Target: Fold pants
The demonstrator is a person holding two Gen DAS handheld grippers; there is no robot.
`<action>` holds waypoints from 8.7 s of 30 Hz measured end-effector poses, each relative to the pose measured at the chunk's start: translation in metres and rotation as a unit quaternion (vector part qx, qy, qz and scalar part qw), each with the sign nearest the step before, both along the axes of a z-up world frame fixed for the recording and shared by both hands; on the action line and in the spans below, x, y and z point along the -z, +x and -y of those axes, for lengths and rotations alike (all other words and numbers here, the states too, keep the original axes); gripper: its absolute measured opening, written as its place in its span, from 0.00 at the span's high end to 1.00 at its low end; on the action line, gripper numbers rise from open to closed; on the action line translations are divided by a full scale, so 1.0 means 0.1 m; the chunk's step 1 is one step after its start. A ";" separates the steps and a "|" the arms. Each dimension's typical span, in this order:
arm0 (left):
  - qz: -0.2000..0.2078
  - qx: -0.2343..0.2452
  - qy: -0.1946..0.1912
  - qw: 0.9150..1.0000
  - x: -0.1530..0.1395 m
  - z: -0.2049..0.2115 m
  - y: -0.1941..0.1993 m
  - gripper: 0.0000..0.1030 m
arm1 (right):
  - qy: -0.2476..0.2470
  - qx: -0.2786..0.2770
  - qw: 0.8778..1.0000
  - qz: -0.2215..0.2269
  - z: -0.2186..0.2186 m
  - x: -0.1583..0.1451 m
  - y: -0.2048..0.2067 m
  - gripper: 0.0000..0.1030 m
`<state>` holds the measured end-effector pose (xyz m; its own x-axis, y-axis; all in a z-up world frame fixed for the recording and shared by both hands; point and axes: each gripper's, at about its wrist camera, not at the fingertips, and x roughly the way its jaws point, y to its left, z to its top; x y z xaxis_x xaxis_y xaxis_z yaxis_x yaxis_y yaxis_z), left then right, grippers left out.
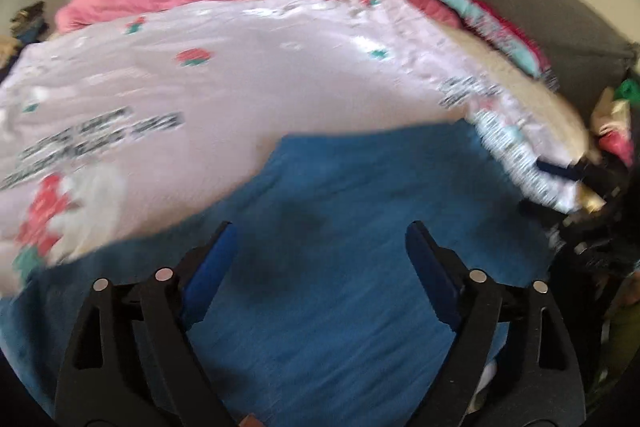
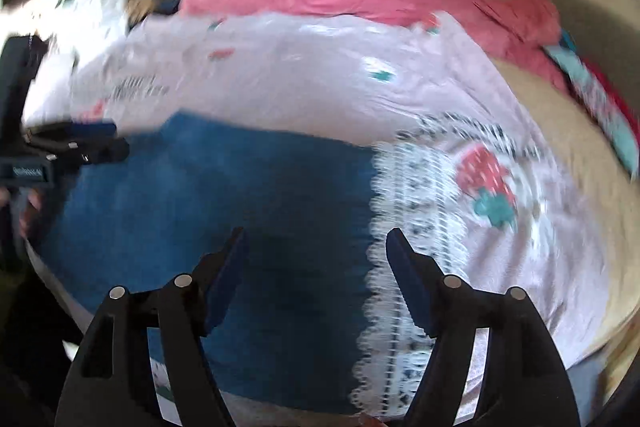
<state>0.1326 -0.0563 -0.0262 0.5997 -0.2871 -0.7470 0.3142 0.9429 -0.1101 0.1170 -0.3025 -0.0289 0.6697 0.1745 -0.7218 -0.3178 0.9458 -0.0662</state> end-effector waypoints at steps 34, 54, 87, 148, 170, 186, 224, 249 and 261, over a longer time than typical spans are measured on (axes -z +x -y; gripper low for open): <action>0.050 0.073 0.060 0.994 -0.56 0.68 -0.15 0.09 | 0.204 0.121 0.967 -0.096 1.14 0.10 -0.64 0.16; -0.102 0.242 0.047 0.964 0.07 2.27 1.33 0.44 | 0.229 0.113 0.961 -0.107 1.00 0.31 -0.50 0.54; -0.081 0.251 -0.130 0.956 -0.19 1.31 1.13 0.91 | 0.297 -0.007 0.953 -0.066 0.37 -0.08 -0.42 0.73; -0.108 0.004 -0.188 0.976 0.30 -0.67 0.74 0.76 | 0.049 -0.232 0.970 -0.062 -1.98 0.30 -0.59 0.67; -0.047 -0.018 -0.029 0.998 0.21 -0.25 -0.78 0.33 | 0.084 -0.073 0.989 -0.101 -0.73 0.39 -0.48 0.57; -0.009 -0.074 -0.032 0.997 -0.19 -0.73 -1.06 0.17 | 0.156 -0.065 0.983 -0.068 -0.52 0.08 -0.60 0.28; -0.051 -0.197 -0.179 0.963 0.12 -1.78 -1.26 0.17 | 0.055 -0.284 0.953 -0.093 -2.78 -0.63 0.37 0.04; -0.071 -0.195 -0.226 0.952 0.33 -1.87 -1.10 0.29 | 0.034 -0.360 0.903 -0.234 -3.84 0.07 0.63 0.49; -0.091 -0.174 -0.279 0.940 0.34 -1.71 -1.05 0.22 | 0.131 -0.358 0.899 -0.217 -3.26 -0.36 0.62 0.63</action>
<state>0.0272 0.1149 -0.0605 0.6074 -0.4739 -0.6375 -0.0750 0.7647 -0.6400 0.1786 0.0230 0.0076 -0.0168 0.6508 -0.7591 -0.7930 0.4537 0.4065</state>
